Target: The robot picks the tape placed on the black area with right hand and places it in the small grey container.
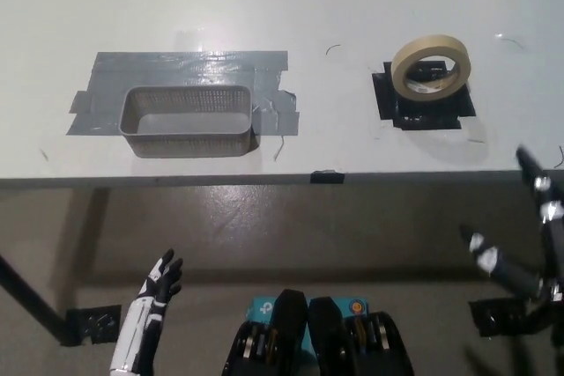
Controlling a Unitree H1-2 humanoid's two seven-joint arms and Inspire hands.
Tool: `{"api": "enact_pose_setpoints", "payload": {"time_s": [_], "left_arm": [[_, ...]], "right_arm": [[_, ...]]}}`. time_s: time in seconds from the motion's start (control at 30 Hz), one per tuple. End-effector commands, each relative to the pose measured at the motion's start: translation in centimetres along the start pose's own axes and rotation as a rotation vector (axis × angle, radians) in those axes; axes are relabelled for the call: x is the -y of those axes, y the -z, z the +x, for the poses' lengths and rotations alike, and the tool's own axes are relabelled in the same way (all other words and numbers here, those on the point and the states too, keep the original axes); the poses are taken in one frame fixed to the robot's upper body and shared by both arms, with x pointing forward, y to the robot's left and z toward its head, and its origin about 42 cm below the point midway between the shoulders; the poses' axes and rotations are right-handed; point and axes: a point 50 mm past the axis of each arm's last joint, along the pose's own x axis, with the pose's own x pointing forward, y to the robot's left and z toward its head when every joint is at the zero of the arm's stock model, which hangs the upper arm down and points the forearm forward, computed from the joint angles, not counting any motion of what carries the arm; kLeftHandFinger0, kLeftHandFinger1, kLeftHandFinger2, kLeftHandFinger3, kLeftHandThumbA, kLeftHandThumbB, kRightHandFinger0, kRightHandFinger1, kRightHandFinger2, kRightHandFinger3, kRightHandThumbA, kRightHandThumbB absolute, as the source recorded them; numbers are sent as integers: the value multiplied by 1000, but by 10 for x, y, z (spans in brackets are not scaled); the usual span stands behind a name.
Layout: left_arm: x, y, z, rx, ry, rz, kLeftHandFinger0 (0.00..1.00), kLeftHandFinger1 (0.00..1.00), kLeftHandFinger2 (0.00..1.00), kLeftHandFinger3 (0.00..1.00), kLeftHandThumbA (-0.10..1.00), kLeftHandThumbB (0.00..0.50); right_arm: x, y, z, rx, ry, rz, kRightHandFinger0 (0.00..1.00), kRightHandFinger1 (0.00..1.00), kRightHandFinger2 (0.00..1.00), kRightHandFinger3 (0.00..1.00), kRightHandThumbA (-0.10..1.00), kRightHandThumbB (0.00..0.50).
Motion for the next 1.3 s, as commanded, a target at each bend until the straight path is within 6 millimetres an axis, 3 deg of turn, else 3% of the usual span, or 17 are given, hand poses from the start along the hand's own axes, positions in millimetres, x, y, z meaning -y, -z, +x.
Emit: {"api": "enact_pose_setpoints", "payload": {"time_s": [0.0, 0.2, 0.37, 0.47, 0.67, 0.9, 1.0, 1.27], "left_arm": [[7, -22, 9, 66, 9, -6, 1000, 1000, 1000, 1000, 956, 73], [10, -19, 6, 67, 13, 16, 1000, 1000, 1000, 1000, 972, 93], [6, -10, 2, 45, 19, 4, 1000, 1000, 1000, 1000, 933, 60], [5, -5, 0, 34, 21, 18, 1000, 1000, 1000, 1000, 954, 75], [2, -1, -1, 27, 12, 20, 1000, 1000, 1000, 1000, 975, 88], [3, 3, -7, 13, 14, 24, 1000, 1000, 1000, 1000, 990, 110], [0, 3, -4, 20, 13, 23, 1000, 1000, 1000, 1000, 990, 92], [-2, 4, -8, 11, 4, 17, 1000, 1000, 1000, 1000, 986, 87]], "right_arm": [[18, -25, 57, 56, -18, -258, 1000, 1000, 1000, 1000, 716, 272], [13, -27, 121, 20, -96, -439, 1000, 1000, 1000, 1000, 895, 309], [3, -24, 177, -22, -150, -569, 1000, 1000, 1000, 1000, 840, 317], [1, -22, 204, -52, -174, -669, 1000, 1000, 1000, 1000, 882, 349], [-11, -15, 243, -106, -225, -778, 1000, 1000, 1000, 1000, 901, 396], [-20, -7, 262, -143, -263, -843, 1000, 1000, 1000, 1000, 909, 423], [-22, -8, 272, -166, -275, -862, 1000, 1000, 1000, 1000, 890, 422], [-32, 4, 273, -202, -297, -903, 1000, 1000, 1000, 1000, 871, 438]]}}
